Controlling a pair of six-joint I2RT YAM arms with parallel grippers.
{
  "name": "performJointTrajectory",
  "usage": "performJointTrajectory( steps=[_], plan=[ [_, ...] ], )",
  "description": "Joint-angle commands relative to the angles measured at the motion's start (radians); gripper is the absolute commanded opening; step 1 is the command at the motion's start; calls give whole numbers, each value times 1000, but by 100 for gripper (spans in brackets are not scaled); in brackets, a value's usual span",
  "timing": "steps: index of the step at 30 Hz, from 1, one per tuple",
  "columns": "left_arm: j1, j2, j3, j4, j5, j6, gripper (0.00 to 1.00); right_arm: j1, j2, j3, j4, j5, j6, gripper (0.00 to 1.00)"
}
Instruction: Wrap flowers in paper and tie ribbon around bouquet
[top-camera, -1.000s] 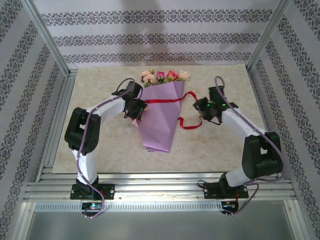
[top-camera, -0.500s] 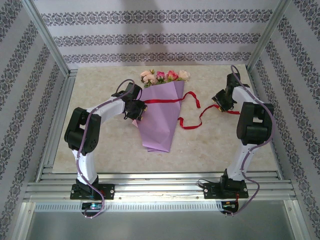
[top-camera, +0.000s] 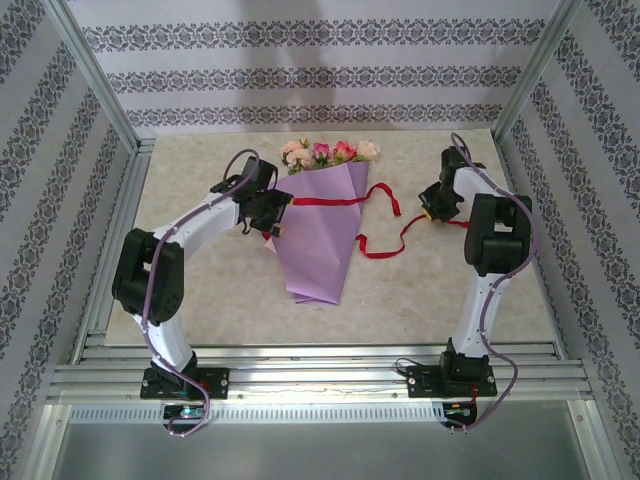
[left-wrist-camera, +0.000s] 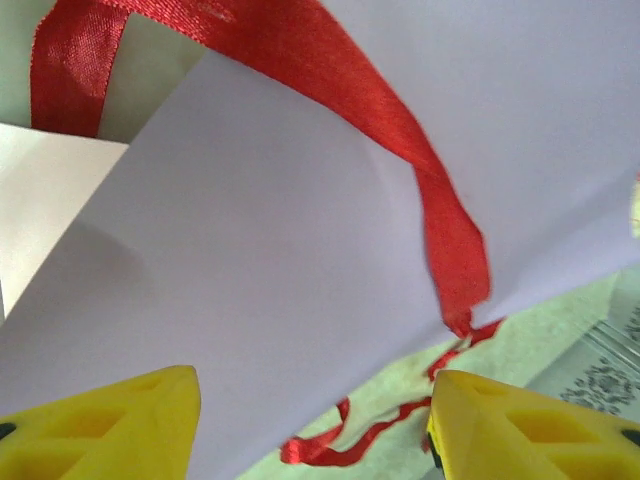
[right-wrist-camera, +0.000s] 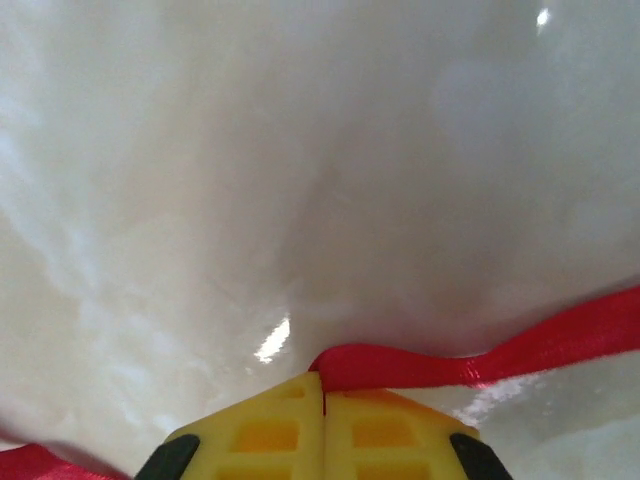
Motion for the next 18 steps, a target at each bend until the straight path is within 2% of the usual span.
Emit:
performJointTrajectory(
  steps=[1, 7, 10, 15, 18],
  plan=[
    [24, -8, 22, -35, 9, -57, 64, 14, 14, 5, 0, 26, -17, 0],
    [29, 67, 105, -27, 18, -89, 67, 36, -220, -125, 46, 111, -66, 0],
    [32, 108, 139, -38, 3, -98, 67, 63, -371, -218, 94, 95, -92, 0],
    [42, 192, 193, -26, 11, -102, 66, 175, -564, -269, 181, 29, -223, 0],
    [49, 232, 212, -32, 8, -97, 58, 245, -614, -266, 269, -121, -293, 0]
  ],
)
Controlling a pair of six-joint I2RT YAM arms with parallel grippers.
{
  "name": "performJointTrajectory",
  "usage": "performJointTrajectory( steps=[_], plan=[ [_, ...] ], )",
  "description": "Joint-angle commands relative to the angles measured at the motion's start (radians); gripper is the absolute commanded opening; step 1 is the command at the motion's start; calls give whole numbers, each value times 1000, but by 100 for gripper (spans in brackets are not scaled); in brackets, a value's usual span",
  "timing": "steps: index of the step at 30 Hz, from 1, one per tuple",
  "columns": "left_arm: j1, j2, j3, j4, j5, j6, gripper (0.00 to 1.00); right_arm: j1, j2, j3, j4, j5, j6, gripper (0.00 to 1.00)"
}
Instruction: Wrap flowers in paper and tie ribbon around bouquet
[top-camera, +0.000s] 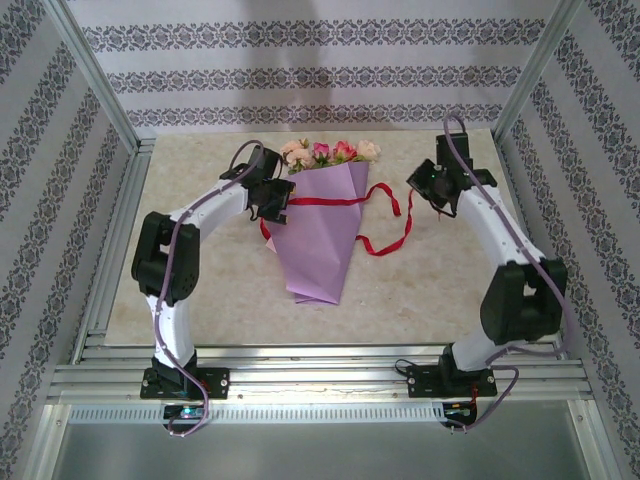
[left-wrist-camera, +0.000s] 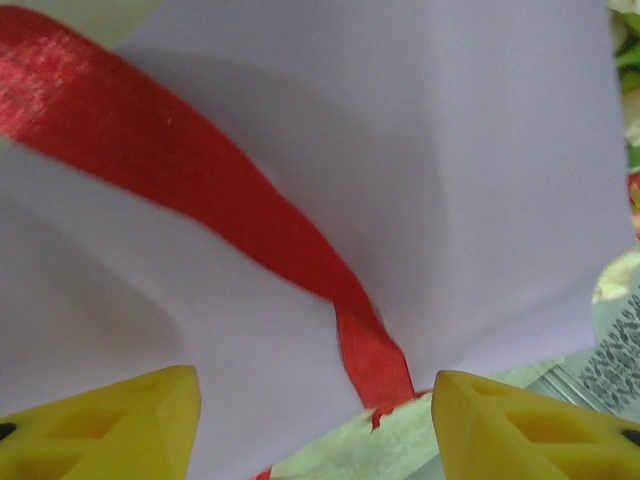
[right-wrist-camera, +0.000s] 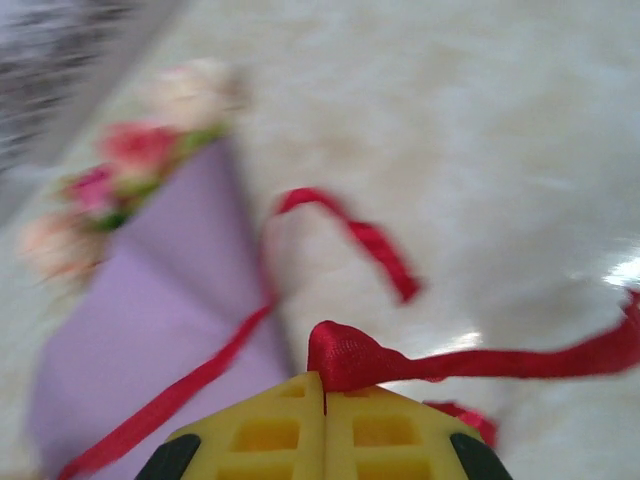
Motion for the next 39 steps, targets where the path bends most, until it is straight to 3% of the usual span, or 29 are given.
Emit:
performJointTrajectory(
  steps=[1, 7, 10, 13, 28, 39],
  plan=[
    [23, 36, 24, -18, -6, -17, 54, 68, -20, -6, 120, -196, -124, 0],
    [32, 83, 20, 54, 27, -7, 28, 198, 39, 85, 299, -483, -115, 0],
    [30, 79, 5, 86, 54, 18, 11, 241, 103, 137, 366, -521, -70, 0],
    [19, 42, -32, 118, 71, 47, 0, 269, 186, 214, 374, -518, -47, 0],
    [-71, -173, -257, 223, 103, 82, 0, 351, 576, 538, 259, -478, -43, 0],
    [-75, -235, -252, 176, 79, 150, 0, 389, 607, 460, 30, -547, -172, 0]
  ],
)
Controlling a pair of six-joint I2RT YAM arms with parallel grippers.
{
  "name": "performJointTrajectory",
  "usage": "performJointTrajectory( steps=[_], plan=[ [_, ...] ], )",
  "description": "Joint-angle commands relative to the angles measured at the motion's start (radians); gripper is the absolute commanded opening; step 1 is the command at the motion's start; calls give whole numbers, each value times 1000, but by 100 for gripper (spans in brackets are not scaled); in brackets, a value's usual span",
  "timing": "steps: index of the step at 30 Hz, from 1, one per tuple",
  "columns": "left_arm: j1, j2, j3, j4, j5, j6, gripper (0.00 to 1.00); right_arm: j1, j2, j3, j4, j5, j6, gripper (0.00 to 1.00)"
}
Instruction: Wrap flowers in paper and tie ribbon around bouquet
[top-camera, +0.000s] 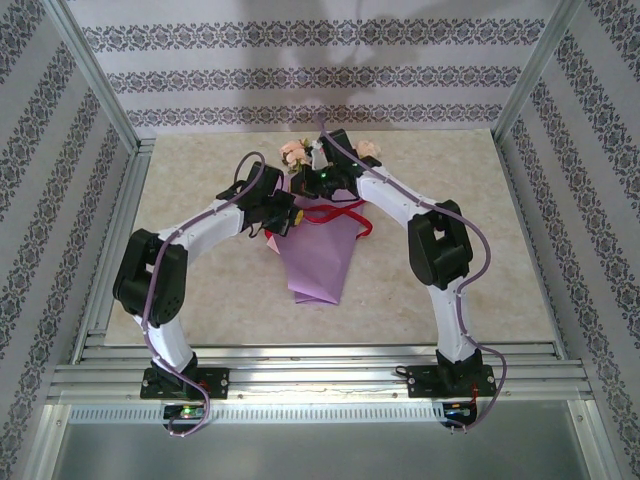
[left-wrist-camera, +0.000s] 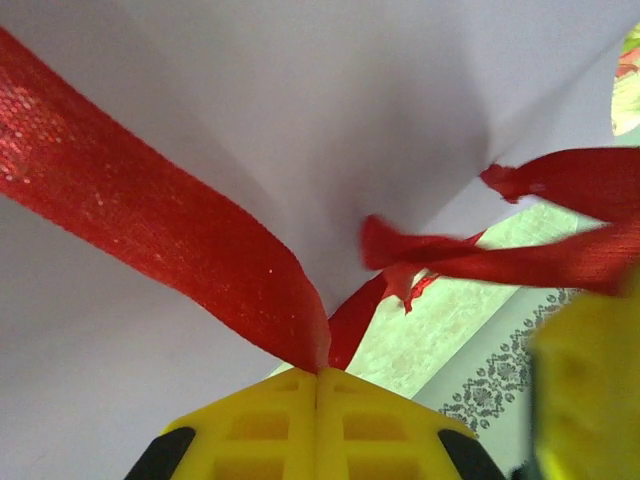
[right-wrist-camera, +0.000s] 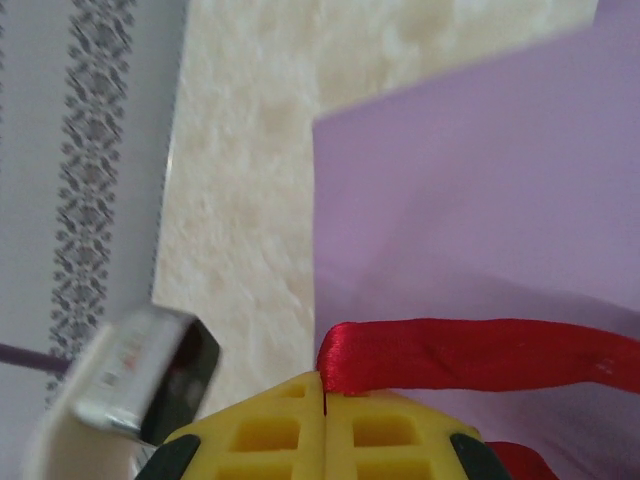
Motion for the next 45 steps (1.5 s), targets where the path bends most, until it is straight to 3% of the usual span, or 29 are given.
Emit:
performJointTrajectory(
  steps=[1, 11, 12, 16, 19, 25, 29, 38, 45],
  plan=[
    [-3, -40, -13, 3, -15, 46, 0, -4, -25, -48, -99, -62, -72, 0],
    [1, -48, -54, 41, -17, 46, 0, -13, -85, -112, -212, -168, -131, 0],
    [2, -46, -51, 42, -19, 48, 0, -14, -89, -111, -220, -166, -135, 2],
    [2, -44, -42, 37, -19, 51, 0, -33, -104, -106, -238, -143, -134, 29],
    [4, -43, -37, 34, -18, 53, 0, -48, -117, -90, -240, -124, -127, 37],
    [12, -39, -28, 32, -11, 55, 0, -77, -157, -63, -250, -57, -117, 40],
    [14, -37, -25, 32, -10, 55, 0, -129, -166, -88, -274, 86, -85, 43],
    [16, -31, -18, 32, -5, 57, 0, -164, 43, 102, -318, 158, 33, 44],
    [20, -24, -7, 35, -3, 60, 0, -150, 77, 130, -331, 228, 171, 45]
  ],
)
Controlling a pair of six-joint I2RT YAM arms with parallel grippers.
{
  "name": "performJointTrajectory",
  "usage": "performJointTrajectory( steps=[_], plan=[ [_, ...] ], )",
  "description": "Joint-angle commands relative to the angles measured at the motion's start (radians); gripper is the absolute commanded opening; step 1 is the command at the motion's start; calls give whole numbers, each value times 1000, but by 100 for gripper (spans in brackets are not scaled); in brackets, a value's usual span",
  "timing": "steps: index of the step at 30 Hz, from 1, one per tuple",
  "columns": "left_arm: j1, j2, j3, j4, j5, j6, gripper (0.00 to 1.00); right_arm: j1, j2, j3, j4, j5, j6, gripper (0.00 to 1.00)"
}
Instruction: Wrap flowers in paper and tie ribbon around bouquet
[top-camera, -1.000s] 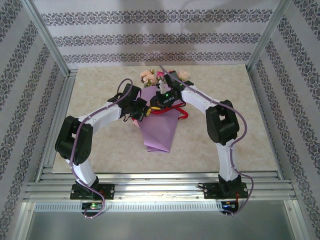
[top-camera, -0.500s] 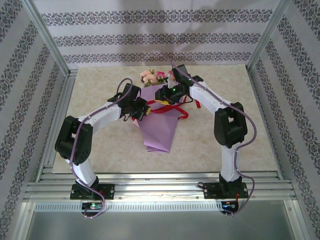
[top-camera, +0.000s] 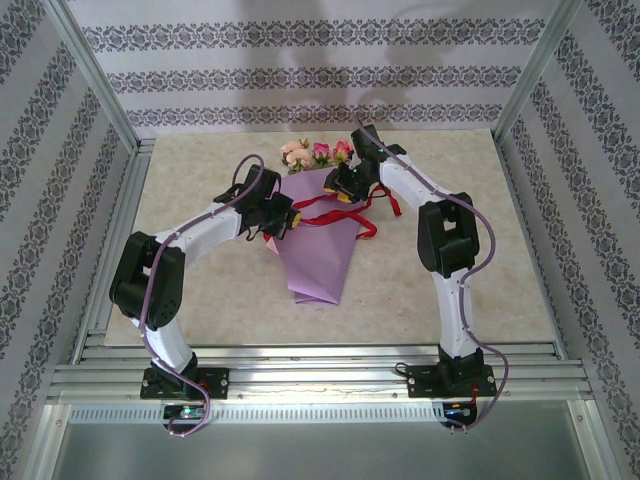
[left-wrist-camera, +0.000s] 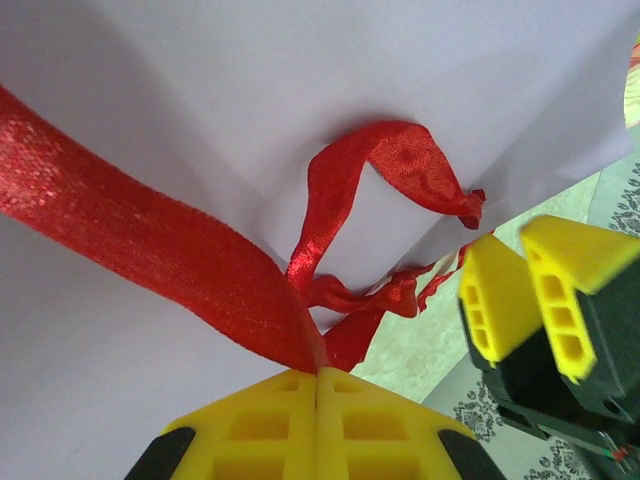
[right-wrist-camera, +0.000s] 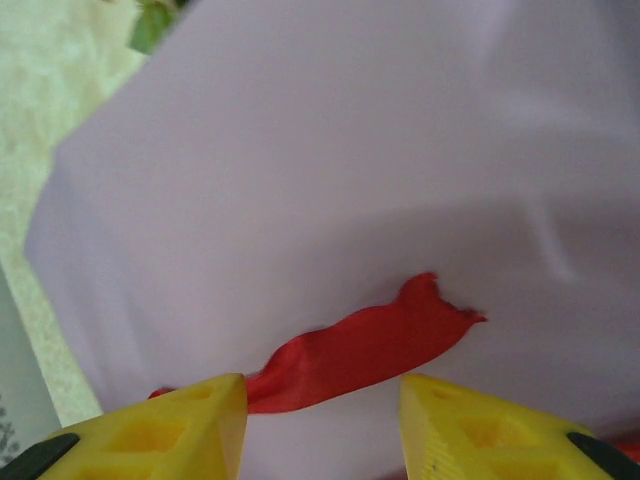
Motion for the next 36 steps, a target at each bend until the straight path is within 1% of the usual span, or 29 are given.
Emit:
performJointTrajectory(
  steps=[1, 6, 8, 10, 15, 17, 22, 29, 33, 36],
  plan=[
    [12, 1, 40, 19, 2, 27, 0, 15, 0, 36, -36, 70, 91, 45],
    [15, 10, 57, 13, 11, 36, 0, 23, 43, 62, -36, 90, 146, 45],
    [15, 12, 58, 12, 14, 38, 0, 26, 61, 78, -14, 89, 157, 43],
    [16, 12, 58, 10, 17, 40, 0, 26, 88, 111, -15, 86, 158, 35],
    [20, 12, 58, 10, 23, 46, 0, 35, 139, 206, -55, 83, 123, 7],
    [24, 12, 58, 9, 27, 47, 0, 43, 141, 229, -58, 71, 102, 0],
    [34, 19, 60, 9, 32, 56, 0, 76, 132, 267, -92, 41, 30, 0],
    [51, 39, 81, 3, 43, 80, 0, 101, 89, 176, -91, -38, -22, 0],
    [62, 64, 111, 1, 56, 110, 0, 115, 91, 176, -107, -114, -62, 0],
    [70, 93, 150, -31, 64, 157, 0, 125, 79, 165, -122, -149, -86, 0]
  ],
)
